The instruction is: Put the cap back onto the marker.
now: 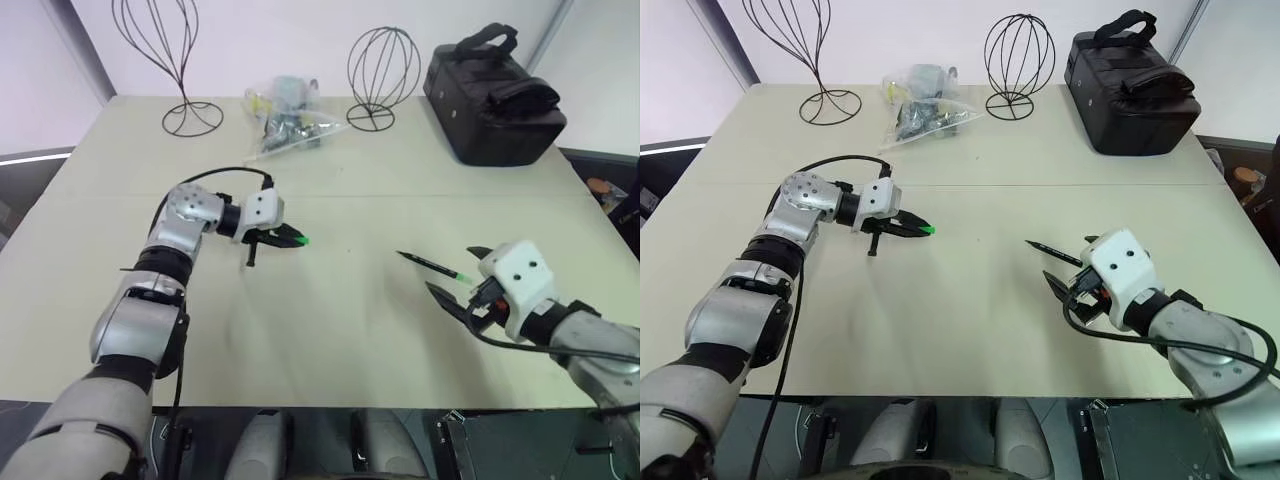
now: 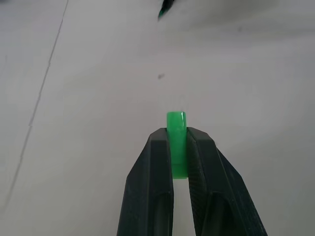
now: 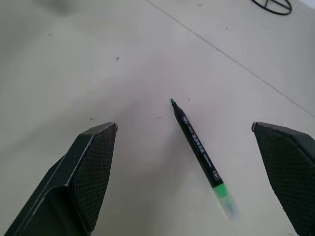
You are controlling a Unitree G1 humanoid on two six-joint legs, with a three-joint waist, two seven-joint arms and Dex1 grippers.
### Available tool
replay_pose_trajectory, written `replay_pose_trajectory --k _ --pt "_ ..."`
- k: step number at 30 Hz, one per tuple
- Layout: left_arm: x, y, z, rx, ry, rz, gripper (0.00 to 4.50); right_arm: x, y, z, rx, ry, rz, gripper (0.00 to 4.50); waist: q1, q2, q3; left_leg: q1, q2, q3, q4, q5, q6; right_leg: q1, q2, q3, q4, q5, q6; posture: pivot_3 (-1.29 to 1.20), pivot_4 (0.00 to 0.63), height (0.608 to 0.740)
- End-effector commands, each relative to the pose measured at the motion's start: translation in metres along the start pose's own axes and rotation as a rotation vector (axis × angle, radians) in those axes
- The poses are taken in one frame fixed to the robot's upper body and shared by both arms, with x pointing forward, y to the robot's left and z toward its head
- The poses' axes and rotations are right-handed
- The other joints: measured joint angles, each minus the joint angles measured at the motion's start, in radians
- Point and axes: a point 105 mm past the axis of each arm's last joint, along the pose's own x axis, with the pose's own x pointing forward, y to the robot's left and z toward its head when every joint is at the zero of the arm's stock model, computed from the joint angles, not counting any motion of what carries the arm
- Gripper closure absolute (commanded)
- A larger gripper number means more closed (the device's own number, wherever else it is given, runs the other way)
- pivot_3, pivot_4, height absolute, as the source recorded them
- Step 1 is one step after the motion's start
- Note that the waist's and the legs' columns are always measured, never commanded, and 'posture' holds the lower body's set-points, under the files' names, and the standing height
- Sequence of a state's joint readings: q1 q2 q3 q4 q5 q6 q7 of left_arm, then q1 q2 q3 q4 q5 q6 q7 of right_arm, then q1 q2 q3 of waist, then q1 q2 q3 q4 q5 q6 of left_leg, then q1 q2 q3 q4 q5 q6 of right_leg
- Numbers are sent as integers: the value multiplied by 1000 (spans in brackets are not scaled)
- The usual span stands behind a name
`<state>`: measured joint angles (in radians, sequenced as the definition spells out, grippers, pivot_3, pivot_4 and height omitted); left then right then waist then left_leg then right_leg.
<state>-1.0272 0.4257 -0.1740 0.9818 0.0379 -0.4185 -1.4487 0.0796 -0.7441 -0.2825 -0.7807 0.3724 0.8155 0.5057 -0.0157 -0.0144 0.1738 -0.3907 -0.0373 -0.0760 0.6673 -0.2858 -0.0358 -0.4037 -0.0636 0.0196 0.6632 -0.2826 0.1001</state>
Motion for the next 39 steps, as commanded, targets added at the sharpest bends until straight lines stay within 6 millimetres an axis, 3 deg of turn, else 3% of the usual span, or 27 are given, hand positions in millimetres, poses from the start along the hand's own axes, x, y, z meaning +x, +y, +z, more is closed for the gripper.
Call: replay_pose_trajectory --k 1,6,14,18,29,39 --pt "-4 8 21 65 -50 9 4470 4 -6 7 0 -52 46 0 1 0 0 0 0 0 0 0 0 0 0 0 0 0 0 0 150 740" --pt "-2 7 37 116 -90 -7 4470 16 -16 -3 43 -32 201 0 0 0 0 0 0 0 0 0 0 0 0 0 0 0 0 0 150 740" --pt "-6 3 45 134 -96 6 4470 31 -30 -28 27 53 310 0 1 0 0 0 0 1 0 0 0 0 0 1 0 0 0 0 150 740" --pt "-7 1 46 137 -92 29 4470 40 -41 -45 4 99 314 0 0 0 0 0 1 1 0 0 0 -1 0 1 0 0 0 0 150 740" --pt "-10 -4 48 134 -89 66 4470 58 -65 -55 12 111 282 0 1 1 0 0 1 1 0 0 0 -1 -1 1 0 0 0 0 150 740" --pt "-13 -4 48 132 -81 84 4470 64 -63 -73 34 141 291 0 0 1 0 0 1 1 0 0 0 -1 -1 1 0 0 0 0 150 740"
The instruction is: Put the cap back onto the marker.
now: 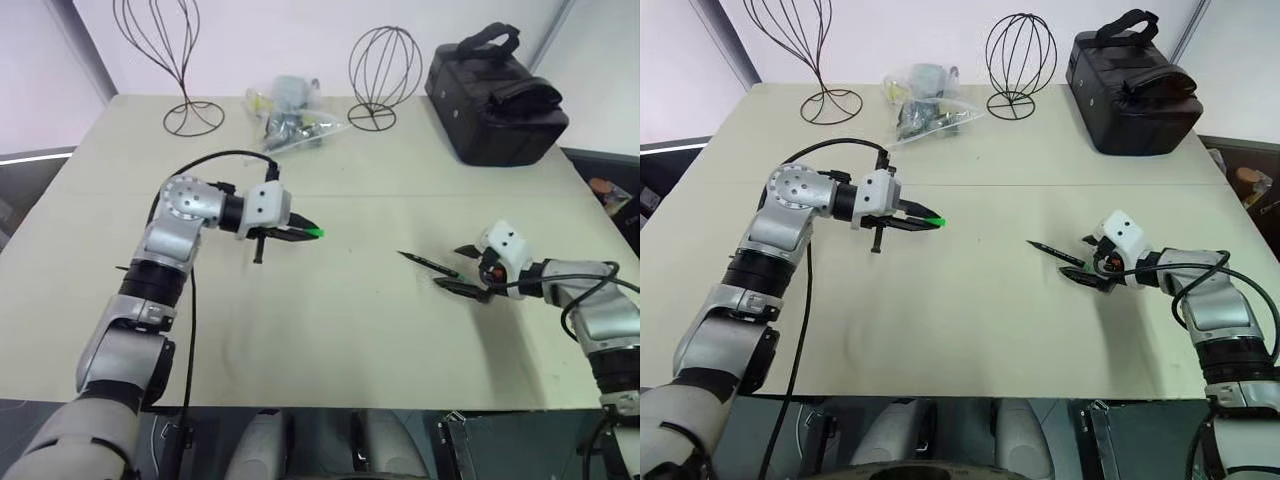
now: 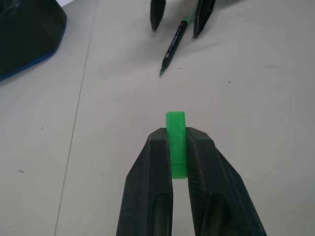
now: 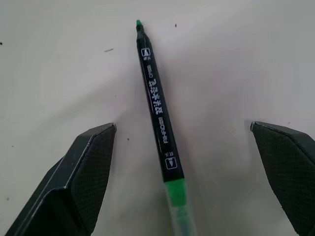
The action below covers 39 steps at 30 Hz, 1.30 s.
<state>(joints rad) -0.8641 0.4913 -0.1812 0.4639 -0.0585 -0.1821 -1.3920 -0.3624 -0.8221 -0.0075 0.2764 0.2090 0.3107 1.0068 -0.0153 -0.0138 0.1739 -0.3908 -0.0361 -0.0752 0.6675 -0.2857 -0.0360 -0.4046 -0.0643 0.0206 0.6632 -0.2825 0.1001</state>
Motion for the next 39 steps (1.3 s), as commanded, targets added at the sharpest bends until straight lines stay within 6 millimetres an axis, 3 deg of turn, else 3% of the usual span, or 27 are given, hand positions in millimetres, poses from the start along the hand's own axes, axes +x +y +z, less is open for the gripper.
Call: replay_pose_trajectory --k 1,7,8,10,17,28,34,39 --pt "-4 3 9 27 -21 23 4470 0 -5 2 -18 -8 -15 0 0 0 0 0 0 0 0 0 0 0 0 0 0 0 0 0 150 740" --pt "-8 4 11 11 -28 28 4470 4 -4 -2 -12 -4 -7 0 -2 0 0 0 0 0 0 0 0 0 0 0 0 0 0 0 150 740" --pt "-9 4 12 1 -35 28 4497 4 -4 -2 -12 -4 -5 256 -3 0 0 0 0 0 0 0 0 0 0 0 0 0 0 0 150 740" --pt "-9 5 14 -20 -46 24 4500 4 -4 -2 -12 -3 -2 802 -3 0 0 0 0 0 0 0 0 0 0 0 0 0 0 0 150 740" --pt "-11 10 23 -29 -71 34 4500 3 -4 -5 -11 8 6 4335 -1 0 0 0 0 0 1 0 0 1 0 0 0 0 0 0 150 740" --pt "-9 12 22 -33 -72 31 4500 -2 0 -7 -56 37 3 4428 1 0 0 0 0 0 1 0 0 1 0 0 0 0 0 0 150 740" --pt "0 7 14 -17 -65 -14 4500 -15 4 6 -387 135 -65 4428 7 0 0 0 -1 0 0 0 0 0 -1 0 0 0 0 0 150 740" --pt "12 10 7 48 -61 -17 4500 -25 12 34 -551 140 -133 4428 4 0 0 0 -1 0 0 0 0 0 0 0 0 0 0 0 150 740"
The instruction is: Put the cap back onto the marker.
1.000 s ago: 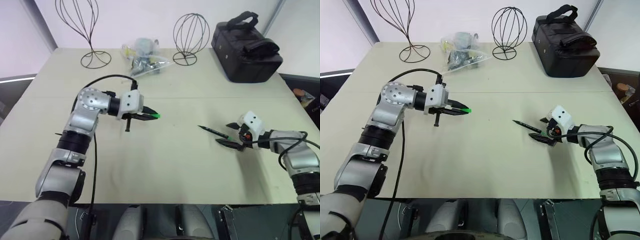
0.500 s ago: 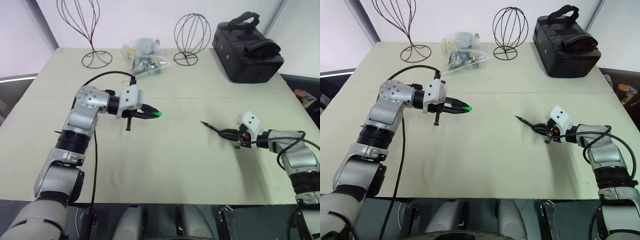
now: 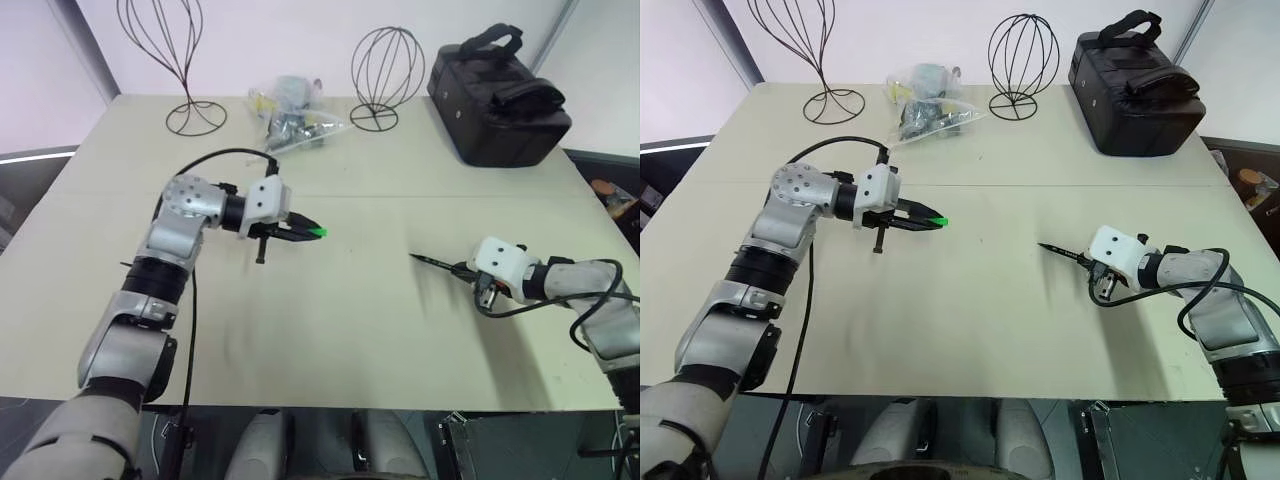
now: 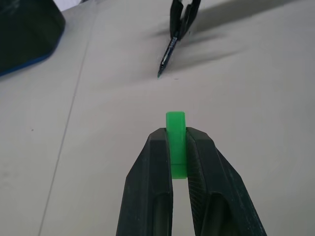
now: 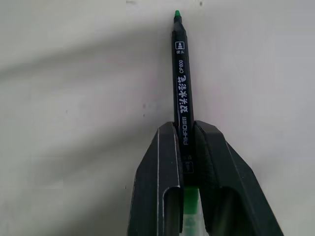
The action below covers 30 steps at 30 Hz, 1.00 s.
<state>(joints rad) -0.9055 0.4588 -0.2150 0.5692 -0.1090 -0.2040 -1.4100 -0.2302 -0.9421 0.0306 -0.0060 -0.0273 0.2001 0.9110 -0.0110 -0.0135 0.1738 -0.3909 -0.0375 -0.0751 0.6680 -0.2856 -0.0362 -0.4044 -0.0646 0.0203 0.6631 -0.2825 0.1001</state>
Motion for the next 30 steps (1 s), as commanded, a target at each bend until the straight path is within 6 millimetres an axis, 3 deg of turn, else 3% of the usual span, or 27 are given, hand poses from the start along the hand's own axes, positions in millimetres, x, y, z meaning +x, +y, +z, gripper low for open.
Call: replay_pose_trajectory --k 1,13,30 --pt "4 10 9 116 -6 12 4500 -13 -10 25 -117 -13 -75 4428 -2 0 0 0 0 0 0 0 0 0 0 0 0 0 0 0 150 740" --pt "29 7 5 292 -2 -30 4500 -28 -2 80 -144 -90 -125 4428 0 0 0 0 0 0 0 0 0 -1 0 0 0 0 0 0 150 740" --pt "39 12 2 271 -18 12 4500 -23 18 122 -89 -209 -34 4428 -1 0 0 -1 0 0 0 0 0 -1 0 0 0 0 0 0 150 740"
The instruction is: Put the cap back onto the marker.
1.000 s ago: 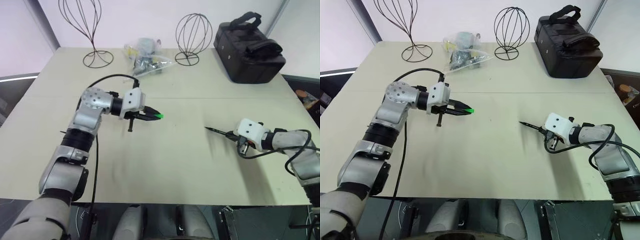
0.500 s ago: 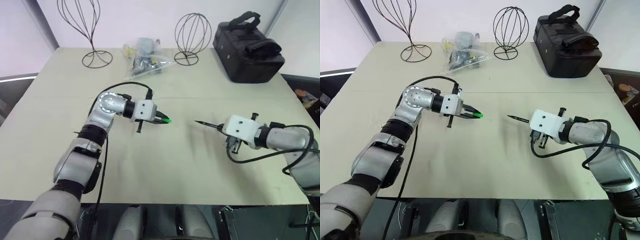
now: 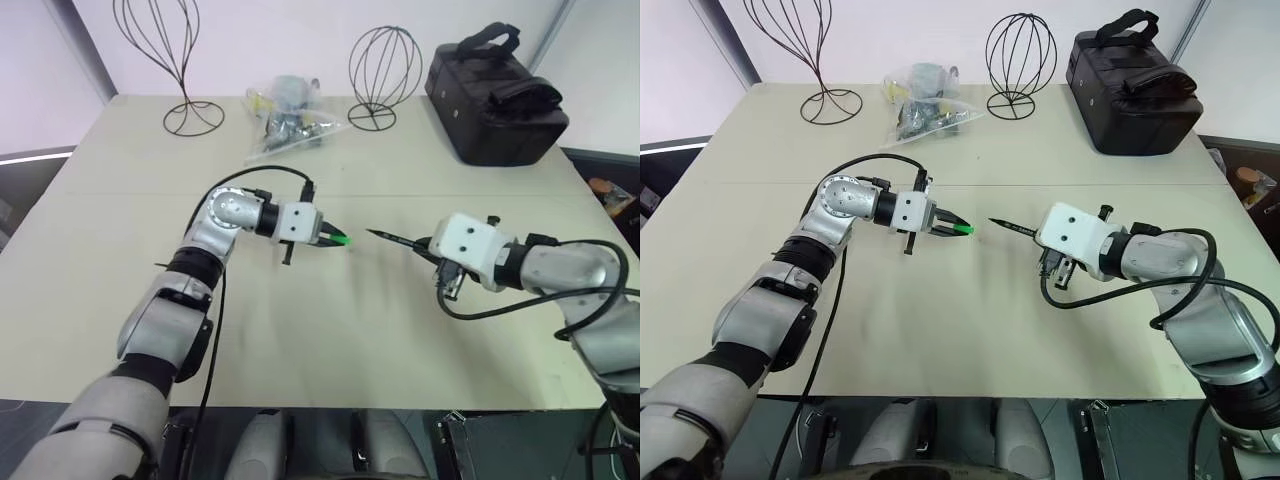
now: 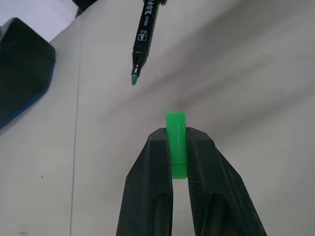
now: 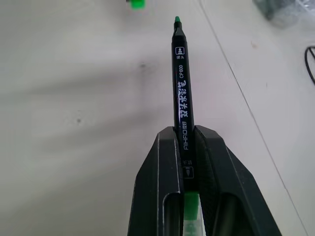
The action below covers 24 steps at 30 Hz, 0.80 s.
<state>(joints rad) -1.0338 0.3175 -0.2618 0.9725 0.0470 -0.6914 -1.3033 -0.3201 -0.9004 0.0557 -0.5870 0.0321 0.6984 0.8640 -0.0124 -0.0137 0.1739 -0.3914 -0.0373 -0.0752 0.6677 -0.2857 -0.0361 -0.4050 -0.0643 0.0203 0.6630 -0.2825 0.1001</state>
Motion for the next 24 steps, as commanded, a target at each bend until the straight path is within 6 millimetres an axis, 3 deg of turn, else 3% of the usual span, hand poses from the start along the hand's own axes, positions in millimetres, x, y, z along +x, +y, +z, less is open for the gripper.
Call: replay_pose_trajectory --k 1,24 --pt "-1 12 8 24 -15 35 4500 -1 3 13 -25 -38 16 4428 0 0 0 0 0 0 0 0 0 0 0 0 0 0 0 0 150 740" --pt "-6 12 7 -21 -26 19 4500 2 7 18 -41 -44 57 4428 -1 0 0 0 0 0 0 0 0 0 0 0 0 0 0 0 150 740"
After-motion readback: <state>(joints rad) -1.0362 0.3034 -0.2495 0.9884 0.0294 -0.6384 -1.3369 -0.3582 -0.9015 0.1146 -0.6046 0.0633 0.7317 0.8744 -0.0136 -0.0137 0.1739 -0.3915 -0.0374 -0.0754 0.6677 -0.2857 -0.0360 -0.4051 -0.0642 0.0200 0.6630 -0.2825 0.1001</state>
